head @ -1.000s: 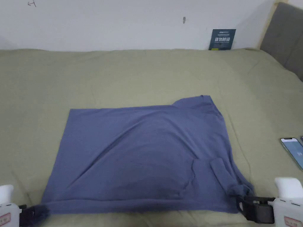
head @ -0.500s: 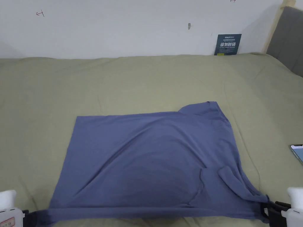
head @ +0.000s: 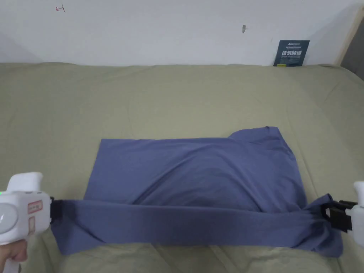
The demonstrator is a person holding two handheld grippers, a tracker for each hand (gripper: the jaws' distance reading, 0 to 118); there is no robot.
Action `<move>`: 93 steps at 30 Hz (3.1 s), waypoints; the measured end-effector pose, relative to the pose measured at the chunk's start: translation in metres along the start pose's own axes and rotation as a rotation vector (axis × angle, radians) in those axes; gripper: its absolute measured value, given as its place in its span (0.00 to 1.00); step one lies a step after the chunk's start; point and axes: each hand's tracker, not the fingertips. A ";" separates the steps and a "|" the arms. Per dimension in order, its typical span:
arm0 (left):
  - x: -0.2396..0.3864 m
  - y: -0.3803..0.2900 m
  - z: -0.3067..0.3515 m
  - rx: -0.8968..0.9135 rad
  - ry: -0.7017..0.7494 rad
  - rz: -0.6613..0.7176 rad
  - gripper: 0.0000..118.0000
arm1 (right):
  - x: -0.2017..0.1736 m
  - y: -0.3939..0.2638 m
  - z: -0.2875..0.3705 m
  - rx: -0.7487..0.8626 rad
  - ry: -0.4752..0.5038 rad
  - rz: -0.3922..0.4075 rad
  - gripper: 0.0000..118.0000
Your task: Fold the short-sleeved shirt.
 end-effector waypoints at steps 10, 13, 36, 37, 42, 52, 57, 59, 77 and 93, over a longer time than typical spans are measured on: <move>0.012 0.033 -0.081 -0.081 0.024 0.009 0.00 | -0.004 0.040 -0.086 -0.107 -0.037 0.006 0.05; 0.011 0.030 -0.098 -0.128 0.023 0.027 0.77 | -0.005 0.035 -0.099 -0.159 -0.074 -0.050 0.57; -0.002 -0.036 -0.032 -0.110 -0.071 0.061 0.98 | -0.007 -0.061 0.005 -0.074 0.011 -0.171 0.01; -0.001 -0.034 -0.037 -0.111 -0.066 0.073 0.98 | -0.007 -0.060 0.004 -0.078 0.010 -0.172 0.01; 0.001 -0.035 -0.053 -0.102 -0.054 0.083 0.31 | -0.006 -0.056 -0.008 -0.095 -0.005 -0.158 0.01; 0.001 -0.030 -0.053 -0.127 -0.068 0.060 0.03 | 0.009 -0.045 -0.028 -0.154 0.027 -0.179 0.98; 0.003 -0.025 -0.054 -0.138 -0.061 0.056 0.03 | 0.007 -0.039 -0.062 -0.211 0.029 -0.108 0.06; 0.004 -0.023 -0.051 -0.137 -0.037 0.024 0.03 | 0.008 -0.037 -0.060 -0.185 0.053 -0.117 0.06; -0.018 -0.085 0.017 -0.202 -0.036 0.006 0.03 | -0.005 -0.087 0.019 -0.223 0.101 -0.052 0.06; -0.029 -0.057 0.033 -0.070 -0.038 0.059 0.95 | 0.015 -0.058 0.049 -0.098 0.075 -0.159 0.98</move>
